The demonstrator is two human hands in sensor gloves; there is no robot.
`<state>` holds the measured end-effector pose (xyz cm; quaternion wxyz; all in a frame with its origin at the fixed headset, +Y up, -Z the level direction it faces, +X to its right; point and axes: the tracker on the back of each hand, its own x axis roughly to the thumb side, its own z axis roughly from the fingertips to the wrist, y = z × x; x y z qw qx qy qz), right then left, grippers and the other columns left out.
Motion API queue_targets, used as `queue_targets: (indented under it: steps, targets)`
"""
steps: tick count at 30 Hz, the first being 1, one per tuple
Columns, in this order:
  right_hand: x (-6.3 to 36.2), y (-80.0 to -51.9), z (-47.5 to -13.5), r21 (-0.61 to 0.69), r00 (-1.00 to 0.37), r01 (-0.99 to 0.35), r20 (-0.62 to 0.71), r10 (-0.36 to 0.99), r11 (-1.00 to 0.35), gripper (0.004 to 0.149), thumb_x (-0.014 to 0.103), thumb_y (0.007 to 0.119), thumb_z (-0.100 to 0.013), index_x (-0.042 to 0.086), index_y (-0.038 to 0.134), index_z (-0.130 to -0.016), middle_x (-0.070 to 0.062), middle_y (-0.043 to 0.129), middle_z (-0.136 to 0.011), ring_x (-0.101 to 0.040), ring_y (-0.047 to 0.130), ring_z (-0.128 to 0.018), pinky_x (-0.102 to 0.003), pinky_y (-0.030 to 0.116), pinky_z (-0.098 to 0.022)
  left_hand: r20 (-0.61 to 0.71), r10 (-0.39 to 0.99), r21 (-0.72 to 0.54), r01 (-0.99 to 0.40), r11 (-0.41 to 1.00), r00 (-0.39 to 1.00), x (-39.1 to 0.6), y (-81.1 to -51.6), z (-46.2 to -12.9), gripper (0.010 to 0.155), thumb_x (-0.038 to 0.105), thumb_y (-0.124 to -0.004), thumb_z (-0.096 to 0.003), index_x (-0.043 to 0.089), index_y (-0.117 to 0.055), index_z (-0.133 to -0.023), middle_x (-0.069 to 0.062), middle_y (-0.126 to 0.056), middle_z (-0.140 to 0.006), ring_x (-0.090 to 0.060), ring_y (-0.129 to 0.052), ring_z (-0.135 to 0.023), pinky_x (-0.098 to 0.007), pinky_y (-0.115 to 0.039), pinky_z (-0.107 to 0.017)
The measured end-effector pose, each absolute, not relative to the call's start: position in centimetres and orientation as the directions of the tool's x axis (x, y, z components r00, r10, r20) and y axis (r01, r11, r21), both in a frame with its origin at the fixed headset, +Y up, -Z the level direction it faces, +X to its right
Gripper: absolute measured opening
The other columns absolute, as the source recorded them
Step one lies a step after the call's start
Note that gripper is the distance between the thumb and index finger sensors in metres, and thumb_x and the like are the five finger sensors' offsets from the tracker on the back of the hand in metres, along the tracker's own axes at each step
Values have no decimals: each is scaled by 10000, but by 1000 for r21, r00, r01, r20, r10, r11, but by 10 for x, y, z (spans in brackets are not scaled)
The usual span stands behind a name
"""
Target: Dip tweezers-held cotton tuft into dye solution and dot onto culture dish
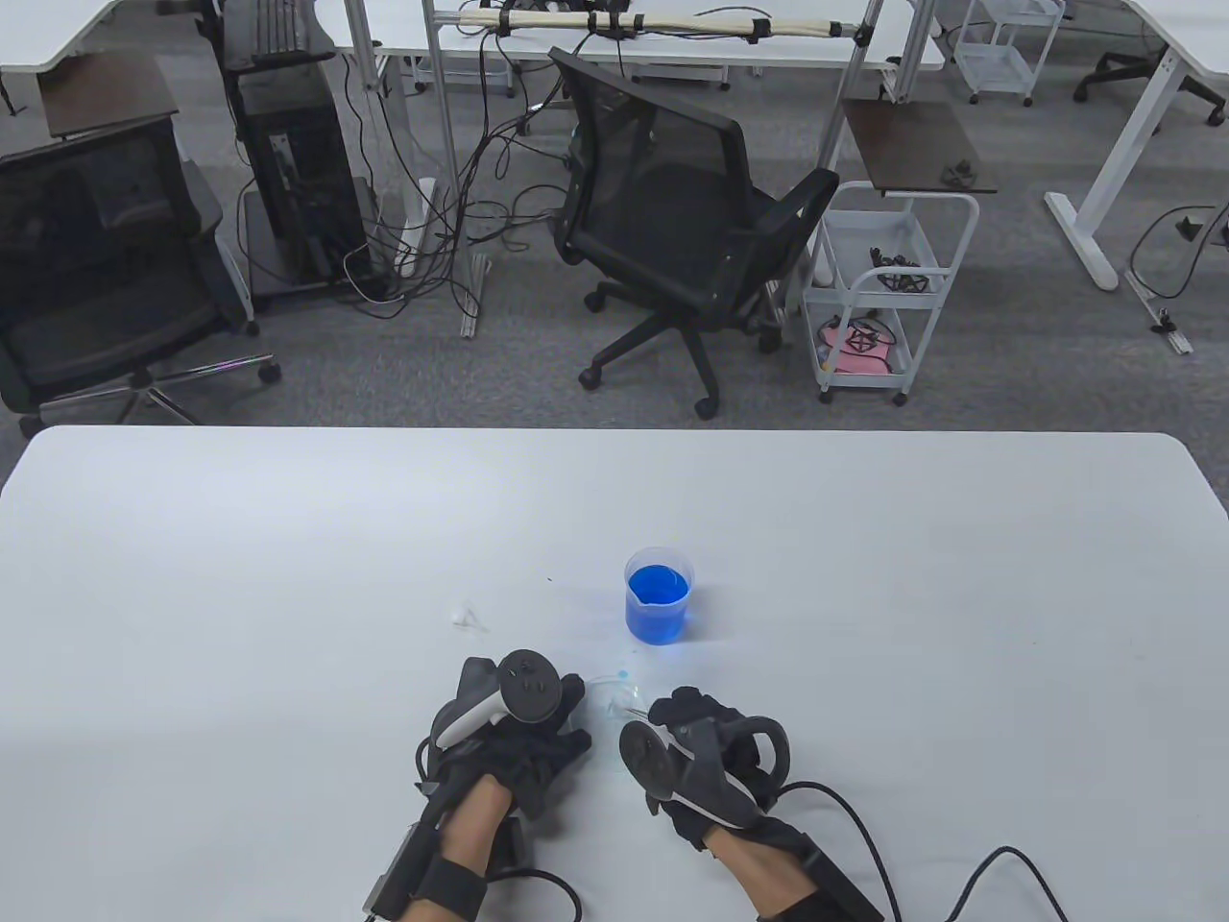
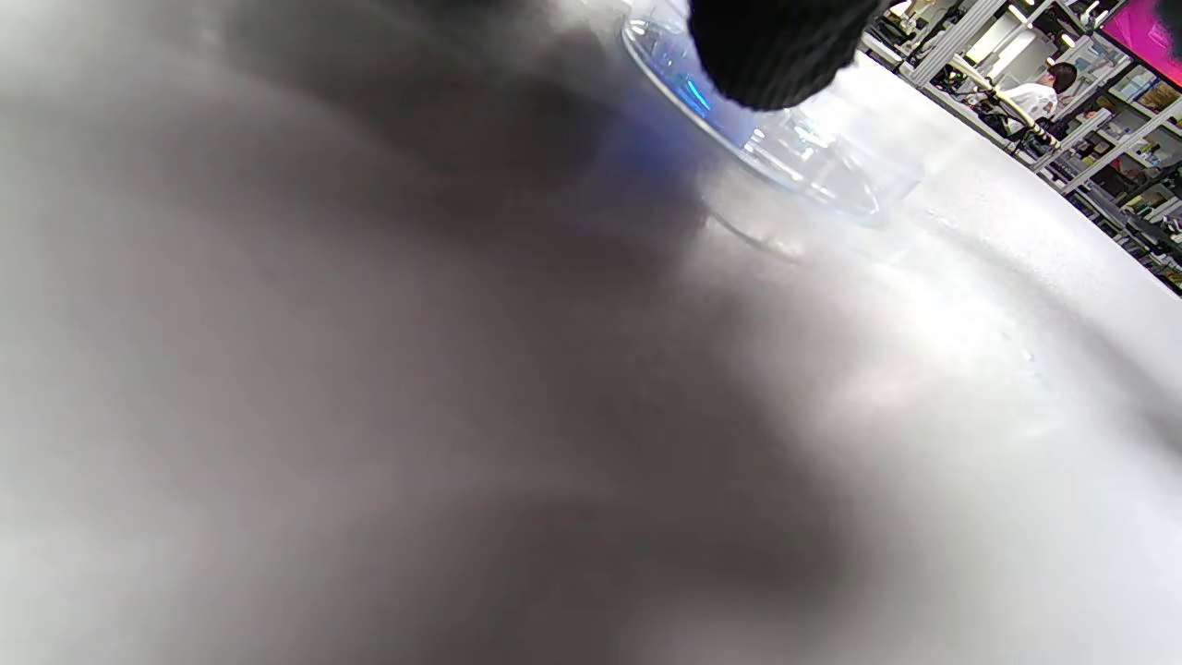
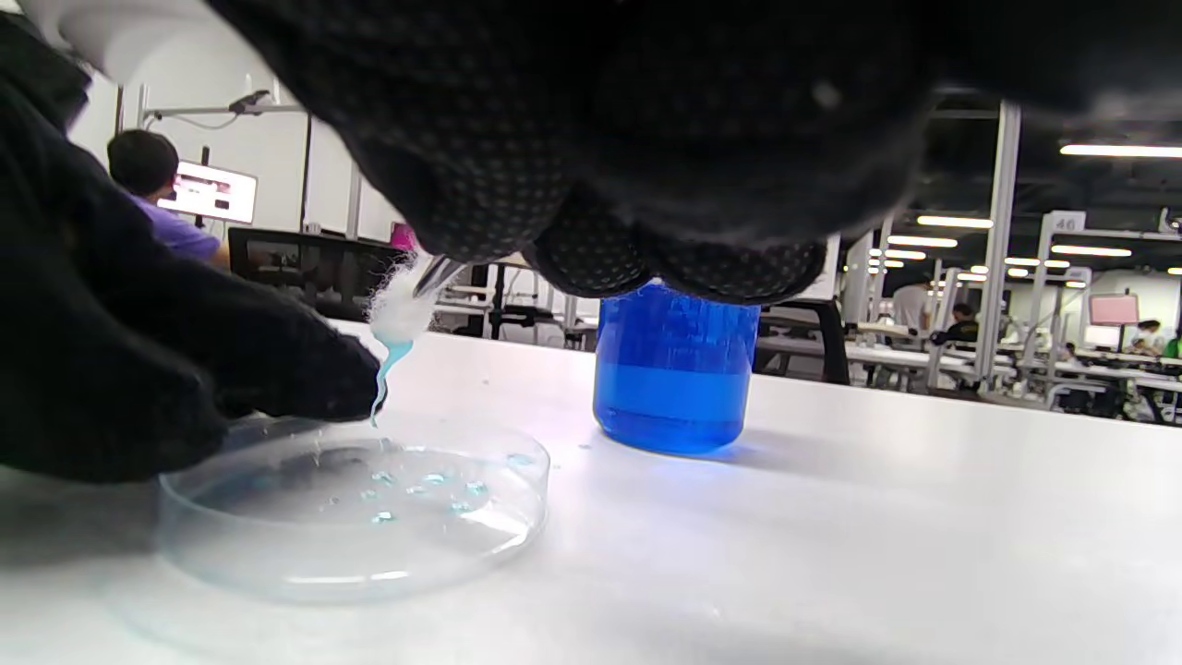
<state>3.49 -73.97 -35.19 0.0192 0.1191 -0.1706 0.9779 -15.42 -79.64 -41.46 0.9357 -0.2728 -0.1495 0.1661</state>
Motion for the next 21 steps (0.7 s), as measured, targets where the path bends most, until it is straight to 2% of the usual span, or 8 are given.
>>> queue_targets:
  steps: [10, 16, 21]
  targets:
    - [16, -768, -356, -260, -953, 26, 286, -102, -965, 400, 272, 933, -263, 3, 1058, -530, -247, 1042, -538, -163, 985, -174, -314, 891, -65, 189, 393, -561, -230, 795, 900, -154, -796, -415, 692, 459, -657, -630, 246, -269, -1162, -244, -114, -1224, -548, -99, -1040, -778, -156, -648]
    - [21, -760, -356, -278, -959, -8, 274, -71, -961, 399, 272, 933, -264, 3, 1057, -531, -247, 1042, -539, -162, 985, -174, -313, 891, -64, 188, 392, -561, -229, 796, 900, -155, -796, -415, 691, 460, -656, -630, 248, -268, -1161, -241, -113, -1225, -548, -99, -1041, -778, -157, -649]
    - [33, -743, -351, -314, -967, -83, 256, -1, -946, 399, 270, 933, -264, 1, 1057, -530, -249, 1041, -538, -163, 985, -174, -314, 890, -64, 187, 392, -561, -229, 795, 901, -155, -796, -415, 692, 460, -656, -629, 249, -267, -1161, -240, -111, -1225, -546, -97, -1042, -778, -157, -649]
